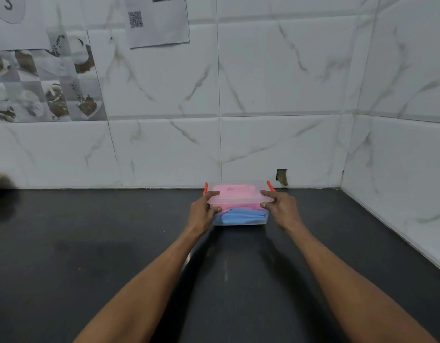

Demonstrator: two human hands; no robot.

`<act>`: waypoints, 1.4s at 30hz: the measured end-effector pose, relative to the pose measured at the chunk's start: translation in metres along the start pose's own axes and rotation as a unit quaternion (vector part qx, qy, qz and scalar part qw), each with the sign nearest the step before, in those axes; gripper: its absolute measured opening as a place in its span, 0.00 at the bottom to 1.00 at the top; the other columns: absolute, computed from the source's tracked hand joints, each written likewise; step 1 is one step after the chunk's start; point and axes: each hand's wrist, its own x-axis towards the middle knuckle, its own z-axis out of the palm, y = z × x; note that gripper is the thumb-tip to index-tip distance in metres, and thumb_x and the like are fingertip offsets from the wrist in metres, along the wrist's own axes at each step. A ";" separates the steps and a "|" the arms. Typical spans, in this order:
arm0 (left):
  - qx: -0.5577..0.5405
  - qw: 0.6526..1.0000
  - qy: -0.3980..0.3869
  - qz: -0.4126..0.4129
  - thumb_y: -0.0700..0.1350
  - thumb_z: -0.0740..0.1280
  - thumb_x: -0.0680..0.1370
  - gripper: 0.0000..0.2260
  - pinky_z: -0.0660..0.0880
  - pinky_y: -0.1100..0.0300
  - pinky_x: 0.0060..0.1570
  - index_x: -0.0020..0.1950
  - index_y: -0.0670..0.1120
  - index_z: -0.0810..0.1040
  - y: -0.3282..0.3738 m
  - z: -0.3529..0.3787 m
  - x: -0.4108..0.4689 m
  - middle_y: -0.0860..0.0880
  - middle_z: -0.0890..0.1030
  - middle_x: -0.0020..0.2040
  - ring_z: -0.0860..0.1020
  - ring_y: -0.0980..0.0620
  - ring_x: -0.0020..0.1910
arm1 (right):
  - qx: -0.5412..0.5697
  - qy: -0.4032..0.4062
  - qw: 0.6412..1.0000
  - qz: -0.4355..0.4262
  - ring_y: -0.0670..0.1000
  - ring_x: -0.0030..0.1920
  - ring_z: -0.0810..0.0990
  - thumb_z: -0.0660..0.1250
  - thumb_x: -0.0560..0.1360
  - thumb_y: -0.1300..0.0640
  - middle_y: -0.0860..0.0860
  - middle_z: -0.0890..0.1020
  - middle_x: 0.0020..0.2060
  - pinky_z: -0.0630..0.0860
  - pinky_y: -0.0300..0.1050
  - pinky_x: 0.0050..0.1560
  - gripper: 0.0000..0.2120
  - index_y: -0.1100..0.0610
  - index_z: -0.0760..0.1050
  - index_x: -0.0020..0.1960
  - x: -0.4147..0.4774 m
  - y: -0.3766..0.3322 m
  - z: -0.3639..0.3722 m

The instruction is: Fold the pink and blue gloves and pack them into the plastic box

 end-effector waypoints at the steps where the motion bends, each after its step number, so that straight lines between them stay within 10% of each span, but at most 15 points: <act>1: 0.004 1.000 0.000 0.009 0.34 0.69 0.75 0.18 0.80 0.44 0.43 0.62 0.49 0.78 -0.003 0.001 0.013 0.60 0.68 0.39 0.72 0.49 0.34 | 0.003 0.002 1.000 -0.001 0.55 0.58 0.81 0.72 0.73 0.65 0.54 0.75 0.68 0.71 0.44 0.67 0.21 0.59 0.78 0.65 0.013 0.003 0.003; 6: 0.024 0.999 -0.001 0.028 0.33 0.68 0.76 0.17 0.79 0.49 0.44 0.62 0.46 0.77 -0.010 0.005 0.067 0.58 0.69 0.43 0.73 0.48 0.36 | 0.029 0.006 1.000 -0.004 0.54 0.55 0.81 0.72 0.72 0.66 0.54 0.75 0.68 0.72 0.48 0.68 0.21 0.61 0.77 0.65 0.068 0.011 0.014; 11: 0.053 0.998 -0.010 0.016 0.34 0.67 0.77 0.16 0.78 0.57 0.45 0.64 0.45 0.75 -0.024 0.013 0.089 0.58 0.64 0.68 0.77 0.49 0.40 | 0.026 0.005 1.000 0.008 0.51 0.62 0.77 0.72 0.72 0.67 0.55 0.75 0.68 0.66 0.38 0.68 0.21 0.61 0.77 0.65 0.095 0.022 0.029; 16: 0.083 0.996 -0.009 -0.007 0.33 0.66 0.77 0.18 0.75 0.56 0.48 0.66 0.44 0.74 -0.037 0.023 0.096 0.41 0.73 0.69 0.75 0.48 0.39 | 0.026 0.014 0.999 0.023 0.54 0.64 0.76 0.71 0.73 0.67 0.57 0.77 0.65 0.63 0.33 0.62 0.21 0.60 0.77 0.66 0.103 0.031 0.043; 26: 0.101 0.992 -0.050 -0.049 0.28 0.58 0.79 0.22 0.67 0.80 0.43 0.71 0.45 0.68 -0.039 0.027 0.117 0.42 0.66 0.73 0.71 0.54 0.55 | -0.044 -0.002 0.998 0.039 0.56 0.64 0.75 0.67 0.76 0.66 0.57 0.73 0.69 0.66 0.46 0.69 0.22 0.56 0.74 0.69 0.121 0.029 0.047; 37: 0.140 0.986 -0.070 -0.059 0.38 0.60 0.80 0.27 0.68 0.60 0.50 0.77 0.50 0.58 -0.047 0.026 0.114 0.35 0.77 0.62 0.75 0.46 0.48 | -0.117 -0.022 0.993 -0.024 0.53 0.54 0.78 0.63 0.78 0.67 0.58 0.77 0.64 0.68 0.36 0.58 0.24 0.52 0.70 0.72 0.130 0.049 0.053; 42: 0.212 0.965 -0.129 -0.083 0.42 0.62 0.78 0.42 0.75 0.45 0.54 0.78 0.57 0.34 -0.032 0.014 0.118 0.30 0.71 0.62 0.77 0.34 0.49 | -0.207 -0.126 0.970 0.007 0.61 0.67 0.71 0.62 0.78 0.67 0.61 0.67 0.70 0.67 0.49 0.68 0.31 0.51 0.59 0.77 0.136 0.028 0.036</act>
